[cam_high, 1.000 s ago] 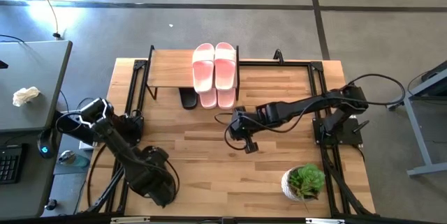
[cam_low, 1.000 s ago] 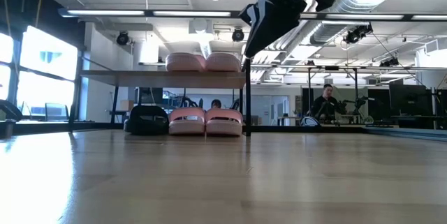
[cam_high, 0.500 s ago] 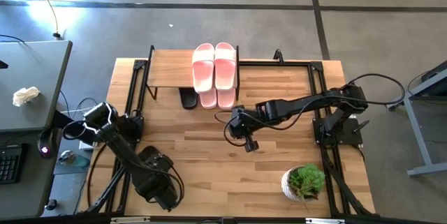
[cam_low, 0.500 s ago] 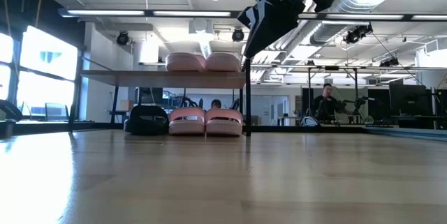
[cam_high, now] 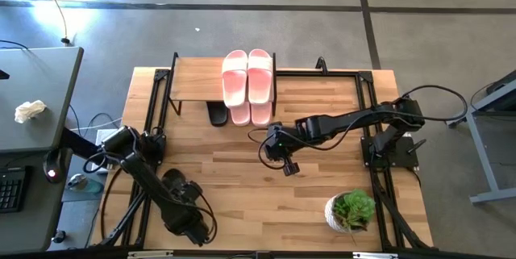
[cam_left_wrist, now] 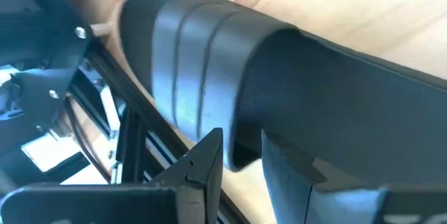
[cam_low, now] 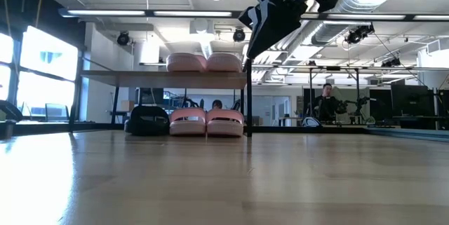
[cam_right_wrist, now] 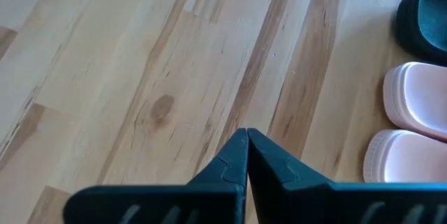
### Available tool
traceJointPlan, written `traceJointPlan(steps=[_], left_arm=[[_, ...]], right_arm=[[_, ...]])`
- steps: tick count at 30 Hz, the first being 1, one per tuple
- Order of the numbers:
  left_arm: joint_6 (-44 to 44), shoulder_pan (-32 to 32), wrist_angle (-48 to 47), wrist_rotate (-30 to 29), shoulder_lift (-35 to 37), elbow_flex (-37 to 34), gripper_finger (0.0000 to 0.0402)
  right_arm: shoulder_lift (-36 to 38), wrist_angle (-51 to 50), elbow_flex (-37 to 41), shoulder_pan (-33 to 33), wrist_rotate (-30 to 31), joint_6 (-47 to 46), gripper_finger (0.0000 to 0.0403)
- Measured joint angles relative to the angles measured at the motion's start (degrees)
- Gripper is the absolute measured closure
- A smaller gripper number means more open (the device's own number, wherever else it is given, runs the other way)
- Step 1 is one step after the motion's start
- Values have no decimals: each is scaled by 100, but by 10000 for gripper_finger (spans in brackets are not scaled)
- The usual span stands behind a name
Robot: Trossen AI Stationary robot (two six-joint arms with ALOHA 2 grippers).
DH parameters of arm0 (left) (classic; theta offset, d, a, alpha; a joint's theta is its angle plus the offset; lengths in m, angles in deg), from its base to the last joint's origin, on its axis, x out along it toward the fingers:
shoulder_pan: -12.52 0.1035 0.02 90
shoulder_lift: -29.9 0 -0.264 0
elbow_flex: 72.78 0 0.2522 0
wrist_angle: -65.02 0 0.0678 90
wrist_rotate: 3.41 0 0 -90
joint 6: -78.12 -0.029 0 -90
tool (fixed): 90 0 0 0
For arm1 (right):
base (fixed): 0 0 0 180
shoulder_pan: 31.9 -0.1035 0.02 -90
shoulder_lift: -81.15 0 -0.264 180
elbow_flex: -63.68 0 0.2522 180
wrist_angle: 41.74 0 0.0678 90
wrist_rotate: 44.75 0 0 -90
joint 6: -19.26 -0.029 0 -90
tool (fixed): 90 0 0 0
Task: Pick and place slides into the shelf
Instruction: Put the black slide under the shelf
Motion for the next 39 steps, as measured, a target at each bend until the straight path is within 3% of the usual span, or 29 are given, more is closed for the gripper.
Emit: traceJointPlan(steps=[22, 25, 30, 39], left_arm=[[260, -1, 164, -22, 0, -876, 314], [370, -3, 132, -35, 2, -939, 329], [571, -3, 95, -122, 2, -951, 391], [748, -3, -315, -444, 0, -592, 393]], right_arm=[[0, -24, 0, 0, 0, 4, 403], [0, -24, 0, 0, 0, 4, 403], [0, -24, 0, 0, 0, 4, 403], [0, -22, 0, 19, 0, 4, 403]])
